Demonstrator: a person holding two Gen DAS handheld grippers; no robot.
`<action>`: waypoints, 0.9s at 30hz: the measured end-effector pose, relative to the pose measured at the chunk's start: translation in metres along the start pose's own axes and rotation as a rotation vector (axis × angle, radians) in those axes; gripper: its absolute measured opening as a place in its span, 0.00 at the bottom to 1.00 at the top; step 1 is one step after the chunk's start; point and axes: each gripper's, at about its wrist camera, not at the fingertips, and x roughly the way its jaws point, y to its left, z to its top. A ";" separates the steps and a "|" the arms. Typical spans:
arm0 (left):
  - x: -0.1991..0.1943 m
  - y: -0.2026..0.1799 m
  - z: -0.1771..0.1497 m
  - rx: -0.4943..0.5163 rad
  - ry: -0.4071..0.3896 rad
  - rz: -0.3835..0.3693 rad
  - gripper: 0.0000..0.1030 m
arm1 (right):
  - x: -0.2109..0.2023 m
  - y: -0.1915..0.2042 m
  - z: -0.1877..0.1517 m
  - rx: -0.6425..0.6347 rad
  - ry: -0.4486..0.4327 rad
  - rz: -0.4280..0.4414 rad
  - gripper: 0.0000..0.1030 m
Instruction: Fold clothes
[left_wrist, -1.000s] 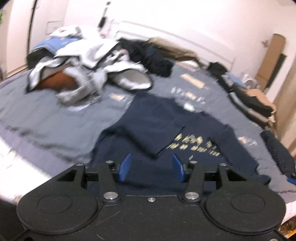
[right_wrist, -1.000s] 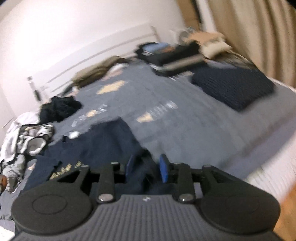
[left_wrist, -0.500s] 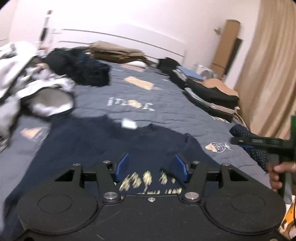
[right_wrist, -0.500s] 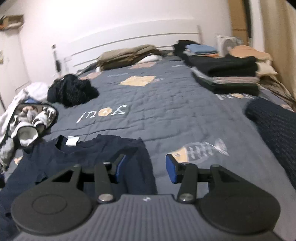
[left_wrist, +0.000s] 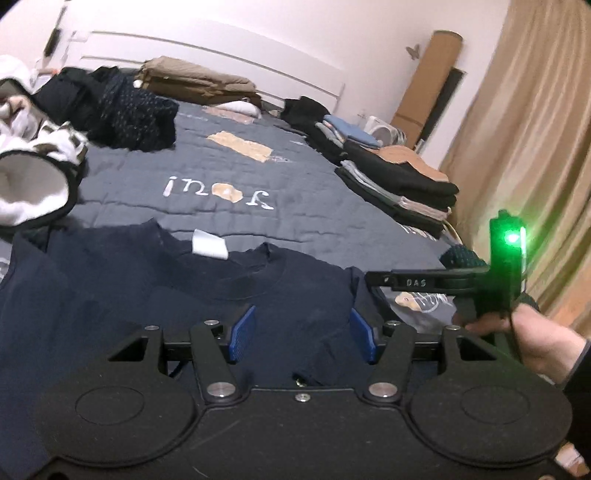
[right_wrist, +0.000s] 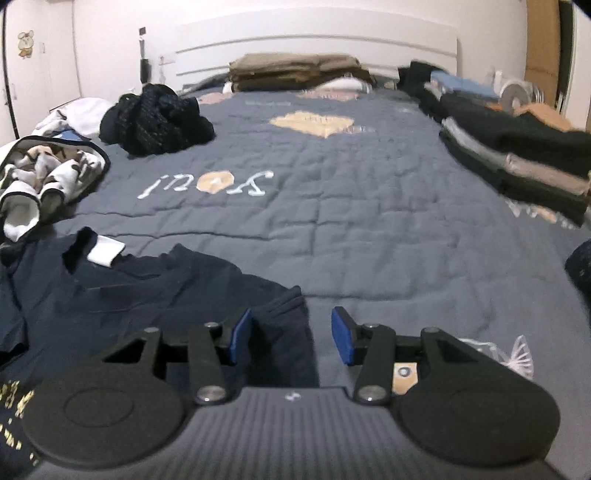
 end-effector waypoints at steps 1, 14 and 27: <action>0.001 0.003 0.001 -0.018 0.006 0.002 0.56 | 0.005 -0.001 0.000 0.016 0.017 0.004 0.46; -0.004 0.024 0.008 -0.108 0.012 0.042 0.56 | -0.001 -0.039 0.001 0.314 -0.085 -0.024 0.00; -0.002 0.029 0.011 -0.104 0.013 0.064 0.61 | -0.008 -0.031 0.009 0.201 -0.114 0.023 0.32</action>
